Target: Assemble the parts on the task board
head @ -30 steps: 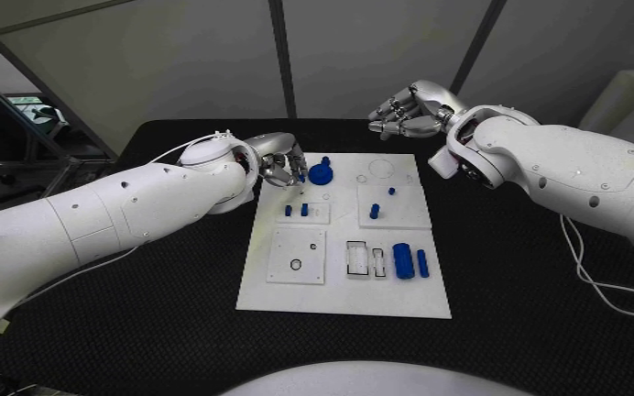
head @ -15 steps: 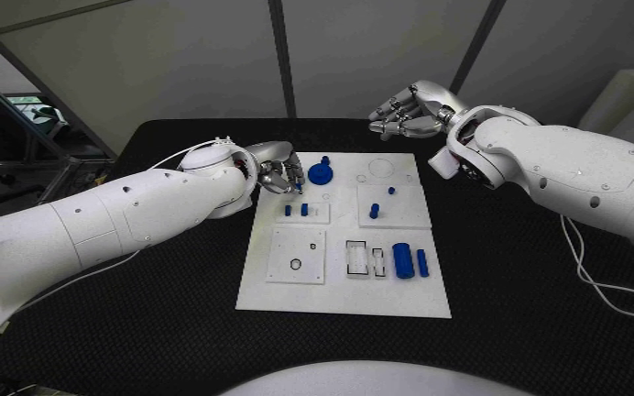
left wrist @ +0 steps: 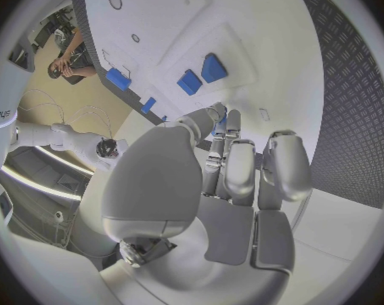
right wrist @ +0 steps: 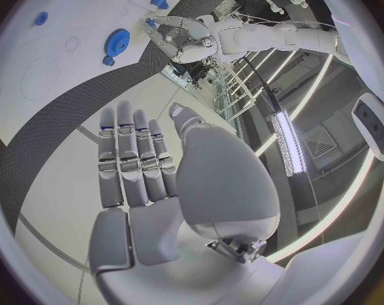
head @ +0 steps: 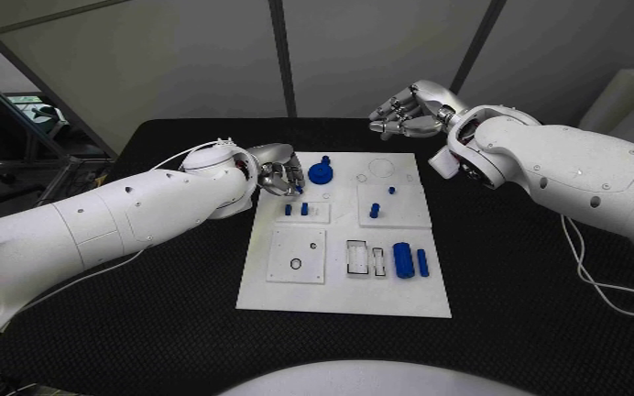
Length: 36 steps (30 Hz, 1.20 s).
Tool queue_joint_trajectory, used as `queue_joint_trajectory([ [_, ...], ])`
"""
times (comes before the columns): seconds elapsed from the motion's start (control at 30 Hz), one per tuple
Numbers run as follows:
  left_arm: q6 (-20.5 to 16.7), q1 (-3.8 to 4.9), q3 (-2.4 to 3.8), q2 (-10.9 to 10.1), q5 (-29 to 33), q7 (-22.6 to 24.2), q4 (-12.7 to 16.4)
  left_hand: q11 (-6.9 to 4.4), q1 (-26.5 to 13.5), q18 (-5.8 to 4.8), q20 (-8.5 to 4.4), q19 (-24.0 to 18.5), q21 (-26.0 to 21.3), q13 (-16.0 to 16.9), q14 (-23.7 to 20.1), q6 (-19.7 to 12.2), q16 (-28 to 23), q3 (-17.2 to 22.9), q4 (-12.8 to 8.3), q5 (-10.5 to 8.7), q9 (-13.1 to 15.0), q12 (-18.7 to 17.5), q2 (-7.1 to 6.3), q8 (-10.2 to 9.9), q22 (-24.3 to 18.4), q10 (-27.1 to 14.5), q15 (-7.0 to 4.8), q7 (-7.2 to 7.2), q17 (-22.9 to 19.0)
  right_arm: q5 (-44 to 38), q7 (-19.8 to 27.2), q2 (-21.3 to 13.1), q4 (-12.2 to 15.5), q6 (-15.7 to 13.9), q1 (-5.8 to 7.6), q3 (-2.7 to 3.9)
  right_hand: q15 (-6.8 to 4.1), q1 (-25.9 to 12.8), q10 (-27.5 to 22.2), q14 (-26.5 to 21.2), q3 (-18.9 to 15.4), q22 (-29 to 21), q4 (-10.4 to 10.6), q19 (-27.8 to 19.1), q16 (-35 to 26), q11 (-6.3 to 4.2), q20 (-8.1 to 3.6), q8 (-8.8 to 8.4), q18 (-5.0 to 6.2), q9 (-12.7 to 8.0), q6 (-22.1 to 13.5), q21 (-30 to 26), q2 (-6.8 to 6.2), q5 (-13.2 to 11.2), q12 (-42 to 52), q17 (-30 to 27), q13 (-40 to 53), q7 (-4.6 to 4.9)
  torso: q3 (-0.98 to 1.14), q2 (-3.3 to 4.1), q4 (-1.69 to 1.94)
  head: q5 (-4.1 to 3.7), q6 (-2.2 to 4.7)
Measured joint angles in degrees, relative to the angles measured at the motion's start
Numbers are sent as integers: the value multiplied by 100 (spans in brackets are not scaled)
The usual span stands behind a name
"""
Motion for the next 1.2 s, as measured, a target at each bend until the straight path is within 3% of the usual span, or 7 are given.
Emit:
queue_joint_trajectory([
  [1.13,112,-4,2,112,18,-114,-58,-9,-22,-1,0,0,0,12,0,41,0,-17,-47,0,0,-28,-24,-23,9,52,0,1,-15,0,0,4,-3,6,-3,-1,0,0,0,0,0,2,0,0,0,0,0,0,0,0,0,0,0,0,0,1,0,0,0,1,-3,-18,-28],
  [1.2,120,-4,3,115,19,-123,-64,-9,-42,0,0,0,0,12,0,-6,0,-37,-67,1,-23,-86,-45,-88,8,52,0,23,-24,0,0,3,-3,6,-3,-1,0,0,0,0,0,2,0,0,0,0,0,0,0,0,0,0,0,0,0,1,0,0,0,1,-3,-20,-29],
])
